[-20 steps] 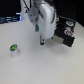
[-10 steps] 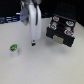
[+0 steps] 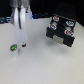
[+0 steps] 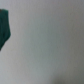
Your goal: Open the kcup holder, insert the kcup into the holder, and close the kcup holder
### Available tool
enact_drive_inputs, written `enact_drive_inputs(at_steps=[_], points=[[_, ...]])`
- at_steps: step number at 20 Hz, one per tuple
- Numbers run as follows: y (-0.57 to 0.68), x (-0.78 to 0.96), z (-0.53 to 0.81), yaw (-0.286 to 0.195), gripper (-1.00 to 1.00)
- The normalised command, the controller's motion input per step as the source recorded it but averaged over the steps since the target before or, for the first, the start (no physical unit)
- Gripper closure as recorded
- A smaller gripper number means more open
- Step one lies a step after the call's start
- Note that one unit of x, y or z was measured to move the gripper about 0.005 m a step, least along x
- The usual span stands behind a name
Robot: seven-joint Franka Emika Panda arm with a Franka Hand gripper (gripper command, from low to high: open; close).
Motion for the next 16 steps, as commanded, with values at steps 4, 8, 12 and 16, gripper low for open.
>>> enact_drive_inputs(at_steps=[4, 8, 12, 16], points=[[-0.54, -0.59, -0.41, -0.228, -1.00], [-0.56, -0.52, -0.45, -0.230, -1.00], [-0.55, -0.31, -0.35, -0.244, -1.00], [-0.39, 0.07, -0.22, -0.235, -1.00]])
